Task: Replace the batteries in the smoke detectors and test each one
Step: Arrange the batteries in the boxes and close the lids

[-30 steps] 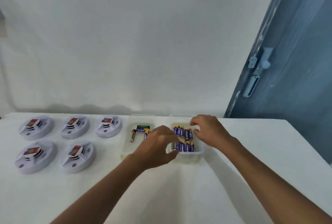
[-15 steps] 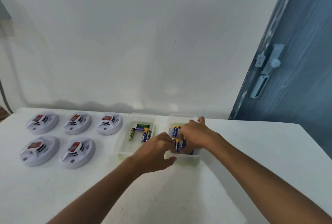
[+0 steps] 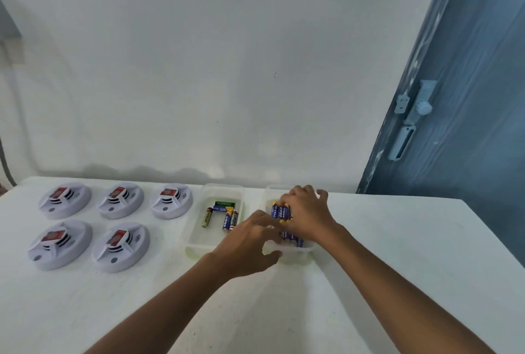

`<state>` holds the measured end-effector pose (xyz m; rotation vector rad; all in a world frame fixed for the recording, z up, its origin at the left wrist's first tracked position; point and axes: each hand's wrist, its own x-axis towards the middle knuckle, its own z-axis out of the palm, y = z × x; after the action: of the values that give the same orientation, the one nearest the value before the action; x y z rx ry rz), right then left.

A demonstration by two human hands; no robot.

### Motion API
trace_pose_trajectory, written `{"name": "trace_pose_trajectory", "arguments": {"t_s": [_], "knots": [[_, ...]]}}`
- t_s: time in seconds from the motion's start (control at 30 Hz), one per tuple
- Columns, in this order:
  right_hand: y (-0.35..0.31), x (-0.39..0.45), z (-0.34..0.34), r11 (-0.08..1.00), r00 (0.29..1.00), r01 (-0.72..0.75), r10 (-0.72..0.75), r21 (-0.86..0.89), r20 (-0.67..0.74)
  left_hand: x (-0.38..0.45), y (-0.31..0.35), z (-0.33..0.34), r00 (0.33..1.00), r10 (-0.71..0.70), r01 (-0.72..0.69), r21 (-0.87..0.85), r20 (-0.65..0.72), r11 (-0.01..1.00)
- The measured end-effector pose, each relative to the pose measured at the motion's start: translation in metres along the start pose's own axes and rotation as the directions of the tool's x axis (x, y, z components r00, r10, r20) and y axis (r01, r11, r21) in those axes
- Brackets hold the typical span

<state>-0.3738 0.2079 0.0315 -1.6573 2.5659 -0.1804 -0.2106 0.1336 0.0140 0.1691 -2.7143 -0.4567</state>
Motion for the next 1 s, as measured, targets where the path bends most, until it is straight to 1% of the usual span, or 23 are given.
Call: {"name": "trace_pose_trajectory", "arguments": {"t_s": [0.03, 0.07, 0.1, 0.13, 0.17, 0.2, 0.23, 0.27, 0.3, 0.37, 0.57, 0.63, 0.73, 0.9, 1.0], "knots": [[0.005, -0.002, -0.003, 0.988, 0.996, -0.052, 0.063, 0.144, -0.071, 0.0, 0.0, 0.001, 1.0, 0.0, 0.001, 0.008, -0.016, 1.0], [0.013, -0.003, -0.004, 0.951, 0.979, -0.112, 0.155, 0.289, -0.132, 0.001, 0.0, 0.002, 1.0, -0.006, 0.006, 0.018, -0.022, 1.0], [0.02, -0.005, -0.004, 0.899, 0.953, -0.179, 0.26, 0.4, -0.155, 0.002, 0.0, 0.003, 1.0, -0.02, 0.021, 0.027, -0.017, 0.999], [0.028, -0.009, -0.003, 0.84, 0.928, -0.256, 0.352, 0.478, -0.12, 0.003, 0.001, 0.006, 0.999, -0.038, 0.038, 0.031, -0.006, 0.999], [0.032, -0.012, -0.002, 0.771, 0.91, -0.332, 0.414, 0.543, -0.033, 0.003, 0.001, 0.008, 0.998, -0.054, 0.054, 0.029, 0.011, 0.998], [0.036, -0.015, 0.0, 0.695, 0.894, -0.396, 0.441, 0.6, 0.078, 0.003, 0.002, 0.01, 0.998, -0.064, 0.063, 0.026, 0.025, 0.998], [0.036, -0.019, 0.001, 0.635, 0.886, -0.438, 0.427, 0.637, 0.183, 0.003, 0.003, 0.012, 0.997, -0.068, 0.067, 0.022, 0.031, 0.997], [0.035, -0.021, 0.002, 0.607, 0.888, -0.448, 0.389, 0.657, 0.246, 0.003, 0.004, 0.014, 0.997, -0.069, 0.068, 0.02, 0.035, 0.997], [0.034, -0.022, 0.004, 0.61, 0.897, -0.436, 0.357, 0.662, 0.262, 0.003, 0.005, 0.015, 0.998, -0.06, 0.06, 0.019, 0.031, 0.998], [0.029, -0.023, 0.006, 0.636, 0.914, -0.399, 0.335, 0.66, 0.229, 0.004, 0.005, 0.016, 0.999, -0.041, 0.04, 0.023, 0.017, 0.999], [0.042, -0.023, -0.012, 0.633, 0.906, -0.395, 0.389, 0.666, 0.168, 0.025, 0.009, 0.015, 1.0, 0.021, -0.02, 0.004, -0.021, 1.0], [0.056, -0.027, -0.015, 0.637, 0.902, -0.384, 0.412, 0.668, 0.126, 0.036, 0.018, 0.021, 0.999, 0.039, -0.039, 0.008, -0.02, 0.999], [0.081, -0.036, -0.015, 0.679, 0.888, -0.38, 0.458, 0.628, 0.043, 0.052, 0.034, 0.037, 0.998, 0.059, -0.059, 0.029, -0.008, 0.998], [0.116, -0.054, -0.005, 0.672, 0.854, -0.421, 0.52, 0.609, 0.016, 0.07, 0.06, 0.063, 0.994, 0.111, -0.112, 0.04, 0.018, 0.993], [0.127, -0.061, 0.003, 0.667, 0.847, -0.43, 0.532, 0.609, 0.015, 0.073, 0.069, 0.072, 0.994, 0.09, -0.092, 0.049, 0.06, 0.995]]}}
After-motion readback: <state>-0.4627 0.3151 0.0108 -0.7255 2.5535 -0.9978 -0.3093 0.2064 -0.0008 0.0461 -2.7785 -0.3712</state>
